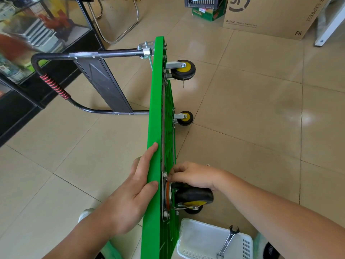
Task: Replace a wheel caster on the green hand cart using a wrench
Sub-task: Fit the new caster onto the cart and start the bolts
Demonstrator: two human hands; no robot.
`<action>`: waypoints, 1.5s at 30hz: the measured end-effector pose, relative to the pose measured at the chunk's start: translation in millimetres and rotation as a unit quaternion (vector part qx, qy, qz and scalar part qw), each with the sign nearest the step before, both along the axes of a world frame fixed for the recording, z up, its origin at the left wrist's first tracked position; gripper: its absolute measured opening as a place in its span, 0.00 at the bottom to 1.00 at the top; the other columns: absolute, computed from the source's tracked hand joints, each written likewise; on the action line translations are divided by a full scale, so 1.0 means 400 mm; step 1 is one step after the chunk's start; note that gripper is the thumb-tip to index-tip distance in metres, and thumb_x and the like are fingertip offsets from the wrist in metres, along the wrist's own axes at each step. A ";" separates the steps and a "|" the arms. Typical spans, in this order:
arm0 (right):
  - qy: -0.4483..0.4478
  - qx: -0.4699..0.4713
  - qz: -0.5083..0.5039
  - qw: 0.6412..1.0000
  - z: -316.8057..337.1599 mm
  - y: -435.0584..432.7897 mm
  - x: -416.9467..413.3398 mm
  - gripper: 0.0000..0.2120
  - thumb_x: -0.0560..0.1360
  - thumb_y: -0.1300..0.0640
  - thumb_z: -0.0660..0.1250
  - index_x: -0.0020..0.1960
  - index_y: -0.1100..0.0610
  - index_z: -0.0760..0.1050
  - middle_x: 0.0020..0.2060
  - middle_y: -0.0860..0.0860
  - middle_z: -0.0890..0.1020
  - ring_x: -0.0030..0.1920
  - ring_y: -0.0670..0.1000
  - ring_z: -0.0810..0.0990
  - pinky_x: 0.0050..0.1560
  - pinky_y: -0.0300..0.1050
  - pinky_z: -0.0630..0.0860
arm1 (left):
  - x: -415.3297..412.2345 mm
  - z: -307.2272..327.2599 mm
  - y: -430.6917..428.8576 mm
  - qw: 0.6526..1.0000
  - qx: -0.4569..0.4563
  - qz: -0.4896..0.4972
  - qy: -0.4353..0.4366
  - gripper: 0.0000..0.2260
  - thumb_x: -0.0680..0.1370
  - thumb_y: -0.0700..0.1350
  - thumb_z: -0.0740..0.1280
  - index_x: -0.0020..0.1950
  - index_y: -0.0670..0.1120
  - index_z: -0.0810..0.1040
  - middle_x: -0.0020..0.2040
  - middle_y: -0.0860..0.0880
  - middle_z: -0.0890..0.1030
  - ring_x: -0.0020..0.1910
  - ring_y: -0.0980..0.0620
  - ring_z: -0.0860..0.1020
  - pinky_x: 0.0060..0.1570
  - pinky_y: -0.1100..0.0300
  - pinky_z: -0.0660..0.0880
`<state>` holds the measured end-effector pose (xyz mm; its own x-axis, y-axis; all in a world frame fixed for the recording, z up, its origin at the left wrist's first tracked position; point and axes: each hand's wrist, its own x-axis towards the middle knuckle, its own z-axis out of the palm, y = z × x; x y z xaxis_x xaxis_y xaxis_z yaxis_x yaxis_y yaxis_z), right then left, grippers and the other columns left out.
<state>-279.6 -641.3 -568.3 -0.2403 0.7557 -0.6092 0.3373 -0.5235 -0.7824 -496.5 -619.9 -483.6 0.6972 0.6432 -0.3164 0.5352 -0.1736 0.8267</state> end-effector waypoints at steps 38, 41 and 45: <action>-0.014 0.028 -0.012 0.999 0.010 0.010 0.007 0.13 0.74 0.43 0.72 0.49 0.52 0.85 0.44 0.52 0.86 0.42 0.48 0.82 0.52 0.51 0.80 | 0.002 0.002 0.002 1.000 0.010 -0.006 0.014 0.33 0.79 0.54 0.53 0.78 0.73 0.39 0.70 0.79 0.54 0.69 0.79 0.59 0.62 0.83 0.56; -0.043 0.036 0.010 0.998 0.008 0.009 0.003 0.15 0.75 0.41 0.69 0.50 0.51 0.84 0.44 0.52 0.86 0.43 0.50 0.82 0.53 0.53 0.79 | 0.001 0.003 0.003 1.000 0.011 -0.005 0.012 0.33 0.79 0.54 0.53 0.78 0.73 0.40 0.70 0.79 0.54 0.69 0.79 0.59 0.62 0.83 0.56; -0.042 0.029 0.006 0.999 0.004 0.006 -0.006 0.15 0.77 0.42 0.67 0.50 0.52 0.84 0.41 0.51 0.85 0.42 0.50 0.81 0.52 0.51 0.79 | 0.002 0.004 0.002 1.000 0.011 -0.006 0.011 0.33 0.79 0.53 0.54 0.79 0.72 0.40 0.71 0.79 0.54 0.70 0.78 0.59 0.63 0.83 0.56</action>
